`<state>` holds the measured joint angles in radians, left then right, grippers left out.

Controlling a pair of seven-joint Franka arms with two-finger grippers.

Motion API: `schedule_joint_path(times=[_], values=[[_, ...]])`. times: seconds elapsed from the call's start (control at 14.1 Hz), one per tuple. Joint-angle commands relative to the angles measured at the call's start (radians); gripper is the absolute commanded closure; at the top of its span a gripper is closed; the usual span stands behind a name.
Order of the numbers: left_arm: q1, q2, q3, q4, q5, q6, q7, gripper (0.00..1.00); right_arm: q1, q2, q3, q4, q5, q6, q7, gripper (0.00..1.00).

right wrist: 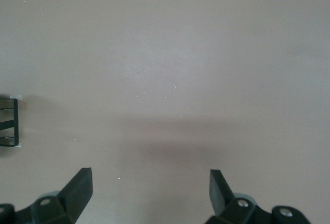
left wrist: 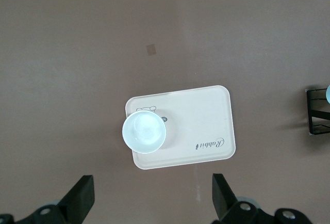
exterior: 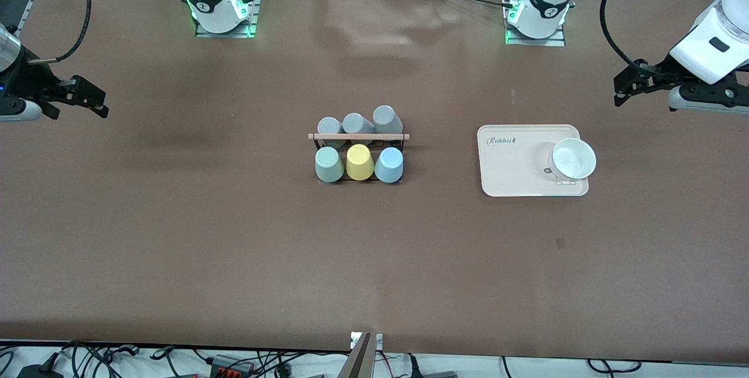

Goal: Hang scattered cups on rack with three cups

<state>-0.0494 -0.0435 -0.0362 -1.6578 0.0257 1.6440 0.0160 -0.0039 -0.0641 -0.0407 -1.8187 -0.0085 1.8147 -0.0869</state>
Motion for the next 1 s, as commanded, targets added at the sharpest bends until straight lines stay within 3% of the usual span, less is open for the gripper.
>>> schedule_joint_path(times=[0.0, 0.36, 0.93], values=[[0.002, 0.013, 0.001, 0.030, -0.007, -0.012, 0.016, 0.00, -0.044, -0.019, 0.048, 0.001, -0.001, -0.020, 0.003, 0.00], [0.002, 0.034, -0.001, 0.065, -0.006, -0.010, 0.016, 0.00, -0.038, -0.034, 0.053, 0.001, -0.001, -0.022, 0.096, 0.00], [0.002, 0.037, -0.004, 0.069, -0.004, -0.010, 0.016, 0.00, -0.039, -0.042, 0.050, 0.001, -0.004, -0.066, 0.044, 0.00]])
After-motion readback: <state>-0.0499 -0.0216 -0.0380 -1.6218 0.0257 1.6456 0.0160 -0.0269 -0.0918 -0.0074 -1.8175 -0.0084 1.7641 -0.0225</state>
